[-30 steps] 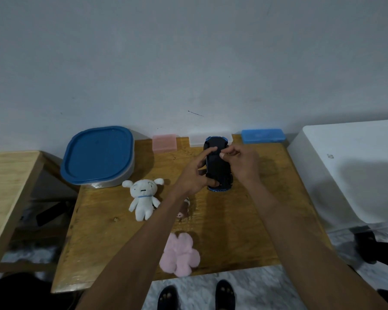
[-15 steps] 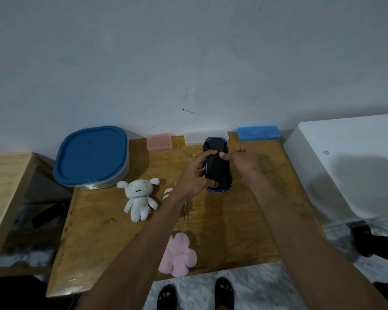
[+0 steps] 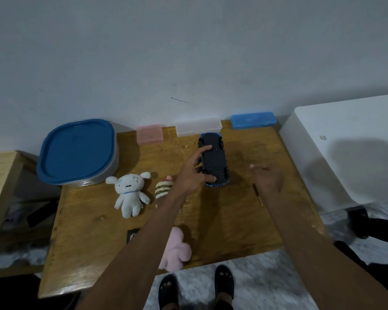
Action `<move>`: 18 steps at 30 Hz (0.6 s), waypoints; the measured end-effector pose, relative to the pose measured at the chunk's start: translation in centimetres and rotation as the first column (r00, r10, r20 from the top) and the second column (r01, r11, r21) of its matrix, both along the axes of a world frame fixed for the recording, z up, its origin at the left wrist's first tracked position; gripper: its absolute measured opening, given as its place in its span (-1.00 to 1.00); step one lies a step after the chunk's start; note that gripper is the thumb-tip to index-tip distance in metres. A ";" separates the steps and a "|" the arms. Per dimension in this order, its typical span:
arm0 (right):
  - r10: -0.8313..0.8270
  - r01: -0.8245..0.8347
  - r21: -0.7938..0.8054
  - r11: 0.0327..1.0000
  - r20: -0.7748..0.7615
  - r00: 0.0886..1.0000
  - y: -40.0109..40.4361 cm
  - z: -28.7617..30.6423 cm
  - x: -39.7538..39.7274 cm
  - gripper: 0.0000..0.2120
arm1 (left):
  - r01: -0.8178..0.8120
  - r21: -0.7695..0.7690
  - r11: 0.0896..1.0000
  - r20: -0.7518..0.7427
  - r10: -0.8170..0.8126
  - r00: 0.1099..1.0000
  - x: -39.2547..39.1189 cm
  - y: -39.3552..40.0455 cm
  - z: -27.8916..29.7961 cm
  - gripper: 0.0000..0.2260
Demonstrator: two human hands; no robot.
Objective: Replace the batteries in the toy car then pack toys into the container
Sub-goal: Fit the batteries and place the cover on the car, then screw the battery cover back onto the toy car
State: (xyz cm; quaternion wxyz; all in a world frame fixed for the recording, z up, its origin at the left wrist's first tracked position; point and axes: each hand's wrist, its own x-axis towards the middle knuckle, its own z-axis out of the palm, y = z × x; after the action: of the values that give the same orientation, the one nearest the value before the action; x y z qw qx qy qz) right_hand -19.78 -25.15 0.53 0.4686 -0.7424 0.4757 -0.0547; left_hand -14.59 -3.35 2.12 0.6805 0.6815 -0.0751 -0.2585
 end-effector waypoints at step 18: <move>0.060 -0.065 -0.049 0.997 -0.091 0.994 -0.1 -2.7 -2.3 -0.79 | -0.033 -0.041 0.999 -0.041 0.031 0.999 -0.3 -0.7 -0.4 -0.25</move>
State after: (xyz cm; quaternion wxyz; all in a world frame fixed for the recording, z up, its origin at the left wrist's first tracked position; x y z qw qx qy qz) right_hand -22.09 -25.30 -2.21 0.4290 -0.7704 0.4713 -0.0190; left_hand -14.88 -4.04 1.71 0.7000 0.6629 -0.0556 -0.2598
